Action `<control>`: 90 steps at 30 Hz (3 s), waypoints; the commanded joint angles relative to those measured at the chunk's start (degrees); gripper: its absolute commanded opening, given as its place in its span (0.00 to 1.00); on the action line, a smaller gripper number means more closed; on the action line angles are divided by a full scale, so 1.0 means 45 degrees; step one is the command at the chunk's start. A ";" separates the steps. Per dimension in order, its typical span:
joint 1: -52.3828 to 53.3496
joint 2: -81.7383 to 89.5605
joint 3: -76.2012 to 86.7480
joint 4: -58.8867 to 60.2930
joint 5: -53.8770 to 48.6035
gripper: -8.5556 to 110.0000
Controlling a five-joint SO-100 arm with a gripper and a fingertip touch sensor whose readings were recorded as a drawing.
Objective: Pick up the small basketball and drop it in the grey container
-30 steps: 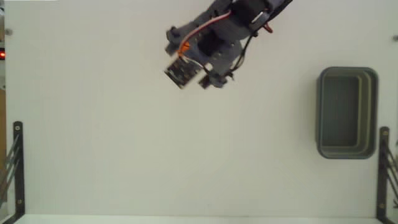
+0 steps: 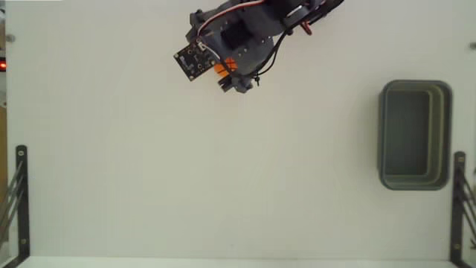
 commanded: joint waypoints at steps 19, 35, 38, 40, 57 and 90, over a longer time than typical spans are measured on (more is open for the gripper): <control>0.0225 0.1281 0.2094 -0.1185 0.0059 1.00; 0.0225 0.2235 0.4676 -0.2812 0.0059 1.00; 0.0225 0.2331 0.4968 -0.3009 0.0059 1.00; 0.0168 0.2336 0.4982 -0.3018 0.0059 1.00; -0.0878 0.2336 0.4982 -0.3018 0.0059 1.00; -0.0878 0.3111 0.8499 -0.5760 0.0059 1.00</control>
